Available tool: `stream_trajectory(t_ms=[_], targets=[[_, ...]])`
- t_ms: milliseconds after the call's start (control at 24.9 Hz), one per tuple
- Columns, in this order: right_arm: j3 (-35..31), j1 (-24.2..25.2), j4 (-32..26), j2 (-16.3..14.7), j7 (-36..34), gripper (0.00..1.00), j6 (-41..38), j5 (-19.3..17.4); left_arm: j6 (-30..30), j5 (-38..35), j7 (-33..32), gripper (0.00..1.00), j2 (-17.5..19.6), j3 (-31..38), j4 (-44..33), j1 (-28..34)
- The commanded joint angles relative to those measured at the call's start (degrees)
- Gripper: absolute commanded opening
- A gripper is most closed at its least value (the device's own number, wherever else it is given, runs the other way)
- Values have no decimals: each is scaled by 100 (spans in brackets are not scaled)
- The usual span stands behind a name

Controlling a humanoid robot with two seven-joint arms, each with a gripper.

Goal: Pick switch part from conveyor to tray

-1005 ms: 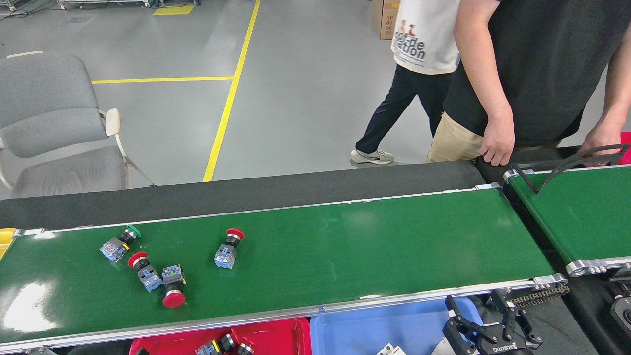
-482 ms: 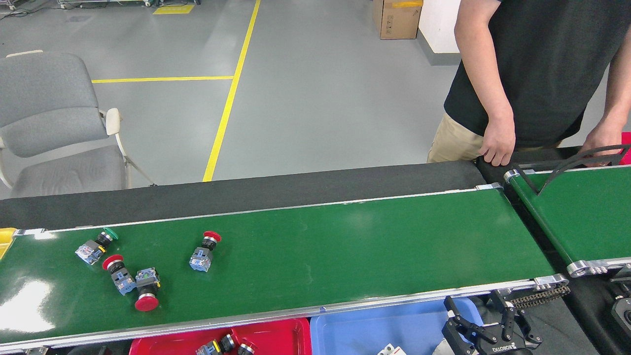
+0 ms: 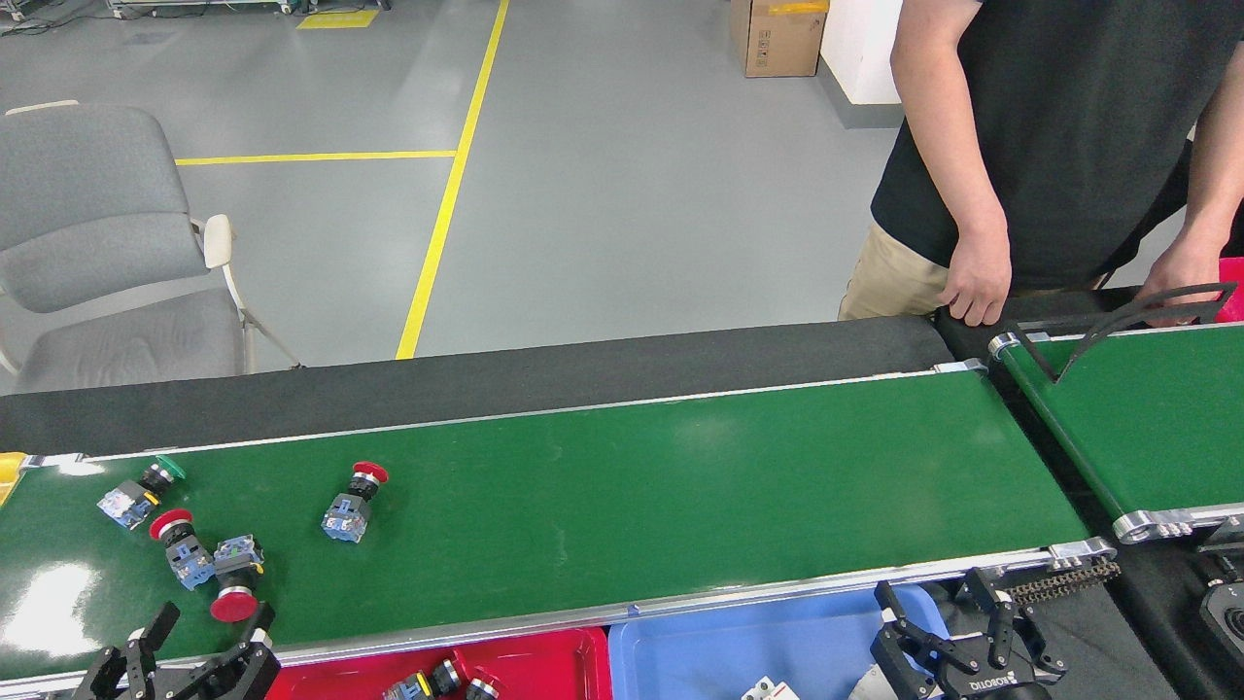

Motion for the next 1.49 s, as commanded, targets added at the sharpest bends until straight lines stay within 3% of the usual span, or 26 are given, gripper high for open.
stream_trajectory(t_ms=[0,121,161,201,241,281,322,402,523,603,723,804,844,884,1085,1286,1447], targets=[[-16,-68,-72,23,8,99,-16,-17,37,-7,8,100,164,27,264,-233],[-16,-86,-81,41,8,99,-16,-17,46,-7,8,98,278,45,722,-550],[-16,-86,-81,59,8,99,-16,-17,37,-7,8,91,331,45,854,-594],[-16,-86,-81,67,8,99,-16,-17,-7,2,17,69,384,45,933,-594],[-16,-86,-81,67,8,99,-16,-17,-51,19,34,40,428,45,959,-559],[-25,-86,-72,67,8,99,-7,-17,-94,28,43,23,445,45,986,-550],[-25,-86,-81,67,8,99,11,-17,-112,55,60,14,428,54,986,-550],[-25,-95,-81,76,8,99,46,-25,-130,72,78,8,375,98,907,-515],[-51,-86,-81,85,-1,99,72,-25,-288,142,78,6,322,89,344,-312],[-104,-86,-81,103,-1,99,72,-25,-762,151,78,8,252,71,-429,276],[-113,-86,-81,111,-1,99,72,-25,-1791,142,60,27,-56,18,-1335,1147],[-113,-86,-81,111,-1,99,72,-25,-2336,134,25,59,-504,1,-1440,1410],[-113,-86,-81,103,-10,99,72,-25,-2459,116,17,81,-706,-8,-1440,1428],[-113,-86,-81,103,-10,99,72,-25,-2459,107,17,97,-803,-8,-1440,1428],[-104,-95,-81,111,-19,99,72,-25,-2301,90,17,100,-908,221,-1431,1401],[-104,-86,-81,111,-19,99,28,-25,-648,-95,87,100,-856,1161,-1282,1111],[-104,-95,-98,85,-10,99,19,-25,-376,-675,342,100,-785,1477,-851,1006]])
